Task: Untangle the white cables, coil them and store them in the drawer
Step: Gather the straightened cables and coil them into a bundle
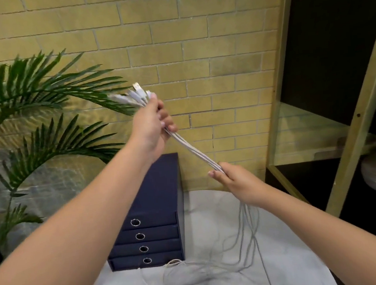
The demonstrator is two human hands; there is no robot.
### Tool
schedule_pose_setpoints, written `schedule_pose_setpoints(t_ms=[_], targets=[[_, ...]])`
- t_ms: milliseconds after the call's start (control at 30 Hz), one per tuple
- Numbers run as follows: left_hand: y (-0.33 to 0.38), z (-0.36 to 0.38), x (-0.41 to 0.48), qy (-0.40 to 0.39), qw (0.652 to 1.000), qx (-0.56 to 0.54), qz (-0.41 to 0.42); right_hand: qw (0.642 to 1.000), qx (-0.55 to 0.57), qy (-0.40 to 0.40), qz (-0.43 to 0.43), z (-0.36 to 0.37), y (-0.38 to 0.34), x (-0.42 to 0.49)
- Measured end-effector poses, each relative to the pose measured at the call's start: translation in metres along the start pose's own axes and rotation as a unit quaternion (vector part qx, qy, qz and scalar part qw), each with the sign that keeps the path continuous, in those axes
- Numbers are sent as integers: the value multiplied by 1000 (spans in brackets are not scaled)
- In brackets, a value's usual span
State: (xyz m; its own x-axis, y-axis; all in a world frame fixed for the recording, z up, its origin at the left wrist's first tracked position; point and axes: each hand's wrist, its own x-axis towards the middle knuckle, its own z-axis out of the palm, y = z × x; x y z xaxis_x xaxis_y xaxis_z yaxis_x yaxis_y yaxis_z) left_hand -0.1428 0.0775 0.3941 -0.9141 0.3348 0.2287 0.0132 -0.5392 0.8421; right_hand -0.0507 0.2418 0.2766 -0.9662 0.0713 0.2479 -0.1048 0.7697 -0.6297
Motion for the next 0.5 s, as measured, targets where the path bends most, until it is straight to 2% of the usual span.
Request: schedule_pose_setpoints(t_ms=[133,300,500], targets=[[56,3,29,18,998,13,50,998,24,39,38,-14,17,10],[69,1,35,72,995,33,64,997,-32,55,39,-21,17,27],[94,-21,38,96,988,-95,82,996,-43,69,44,-28,24,12]])
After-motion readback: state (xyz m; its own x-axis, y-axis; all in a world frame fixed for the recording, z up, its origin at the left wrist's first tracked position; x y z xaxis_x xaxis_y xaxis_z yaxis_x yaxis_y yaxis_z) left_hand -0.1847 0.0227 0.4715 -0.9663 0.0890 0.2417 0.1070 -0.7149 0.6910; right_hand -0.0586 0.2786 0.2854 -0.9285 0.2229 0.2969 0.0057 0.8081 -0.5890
